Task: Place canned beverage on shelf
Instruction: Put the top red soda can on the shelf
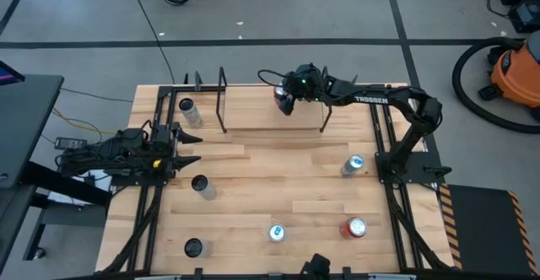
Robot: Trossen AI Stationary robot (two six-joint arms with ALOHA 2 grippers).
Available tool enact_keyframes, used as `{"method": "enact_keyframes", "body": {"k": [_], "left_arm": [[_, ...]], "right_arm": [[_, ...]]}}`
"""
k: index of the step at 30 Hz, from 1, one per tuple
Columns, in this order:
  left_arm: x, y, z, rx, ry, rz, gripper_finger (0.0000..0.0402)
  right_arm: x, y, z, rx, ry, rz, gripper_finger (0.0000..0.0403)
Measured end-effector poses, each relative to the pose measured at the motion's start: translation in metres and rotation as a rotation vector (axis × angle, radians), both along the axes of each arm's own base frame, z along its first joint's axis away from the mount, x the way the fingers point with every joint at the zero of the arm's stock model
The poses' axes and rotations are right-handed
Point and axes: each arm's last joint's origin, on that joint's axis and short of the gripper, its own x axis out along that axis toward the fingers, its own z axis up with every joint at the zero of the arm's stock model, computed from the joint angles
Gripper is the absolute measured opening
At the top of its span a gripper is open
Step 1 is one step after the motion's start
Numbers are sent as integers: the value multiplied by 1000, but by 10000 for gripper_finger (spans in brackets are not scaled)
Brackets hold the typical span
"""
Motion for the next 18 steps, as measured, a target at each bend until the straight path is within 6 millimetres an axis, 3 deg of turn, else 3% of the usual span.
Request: {"method": "enact_keyframes", "body": {"k": [18], "left_arm": [[1, 0, 0, 0, 0, 0, 309]], "right_arm": [[3, 6, -3, 59, -16, 9, 314]]}}
